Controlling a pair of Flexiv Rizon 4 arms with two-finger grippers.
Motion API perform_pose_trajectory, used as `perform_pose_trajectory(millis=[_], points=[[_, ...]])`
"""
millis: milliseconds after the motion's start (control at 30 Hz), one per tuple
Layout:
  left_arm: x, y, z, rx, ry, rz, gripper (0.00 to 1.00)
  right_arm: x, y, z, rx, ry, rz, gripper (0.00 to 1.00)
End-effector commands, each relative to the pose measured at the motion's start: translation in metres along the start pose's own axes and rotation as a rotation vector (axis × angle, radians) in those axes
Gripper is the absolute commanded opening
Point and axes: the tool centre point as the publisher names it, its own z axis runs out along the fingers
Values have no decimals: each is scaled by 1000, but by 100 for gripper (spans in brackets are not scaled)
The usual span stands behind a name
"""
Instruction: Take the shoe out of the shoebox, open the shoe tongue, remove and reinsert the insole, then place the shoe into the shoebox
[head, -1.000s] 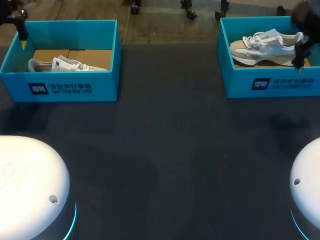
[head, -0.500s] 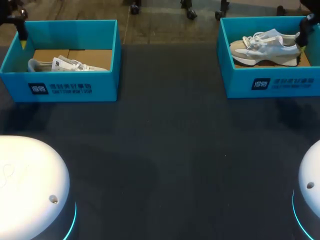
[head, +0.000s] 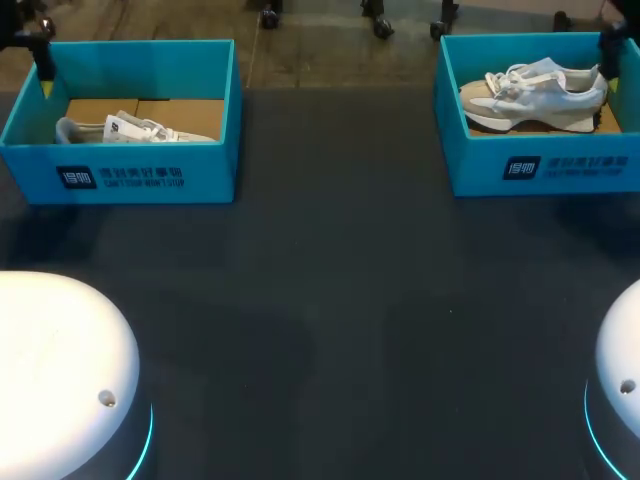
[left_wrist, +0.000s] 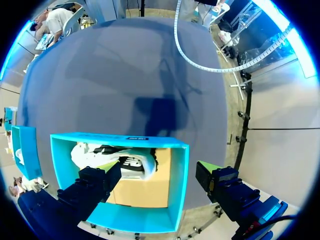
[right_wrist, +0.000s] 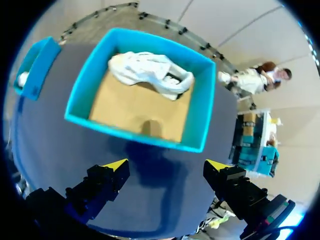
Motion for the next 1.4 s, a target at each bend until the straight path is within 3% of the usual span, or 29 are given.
perform_pose_trajectory(millis=[33,100,500,633,767,833,1267,1333,1400], points=[[0,0,0,0,2,1,100,-4,72,9,241,62,76,100],[0,0,0,0,2,1,100,-5,77,9,215,171,72,100],[0,0,0,0,2,1,100,-5,77,9,215,171,72,100],[0,0,0,0,2,1,100,-18,94,30,212,184,141,100],[0,0,0,0,2,1,100,-24,104,43,119,240,212,100],[0,0,0,0,2,1,100,-21,104,44,118,271,224,100],[0,0,0,0,2,1,100,-21,104,44,118,271,224,100],[0,0,0,0,2,1,100,-24,114,59,123,206,234,100],[0,0,0,0,2,1,100,-27,122,73,106,214,246,100]])
